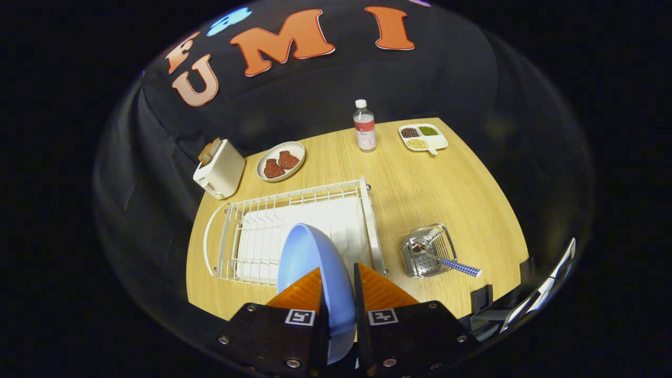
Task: Take the plate from the dish rack, then take the spoon from the basket and place it into the plate.
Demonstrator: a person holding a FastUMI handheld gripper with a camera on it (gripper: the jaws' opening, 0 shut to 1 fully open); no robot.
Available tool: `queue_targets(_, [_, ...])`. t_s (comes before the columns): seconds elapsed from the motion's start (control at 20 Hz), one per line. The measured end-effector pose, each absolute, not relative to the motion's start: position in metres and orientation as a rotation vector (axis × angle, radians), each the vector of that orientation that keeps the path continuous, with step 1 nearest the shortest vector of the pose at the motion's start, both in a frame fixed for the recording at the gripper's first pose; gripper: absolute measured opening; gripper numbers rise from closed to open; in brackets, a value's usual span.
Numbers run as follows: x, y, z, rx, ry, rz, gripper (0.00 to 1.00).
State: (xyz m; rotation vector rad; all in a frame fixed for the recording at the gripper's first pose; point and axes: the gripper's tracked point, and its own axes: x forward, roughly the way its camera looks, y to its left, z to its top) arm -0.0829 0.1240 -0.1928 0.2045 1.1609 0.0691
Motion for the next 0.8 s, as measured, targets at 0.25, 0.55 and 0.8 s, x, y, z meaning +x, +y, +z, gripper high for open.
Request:
queue_targets(0.25, [-0.135, 0.105, -0.219, 0.213, 1.147, 0.164, 0.22])
queue_targets(0.55, [-0.187, 0.114, -0.259, 0.418, 1.239, 0.246, 0.22])
queue_targets(0.8, [-0.202, 0.115, -0.296, 0.446, 1.271, 0.246, 0.22])
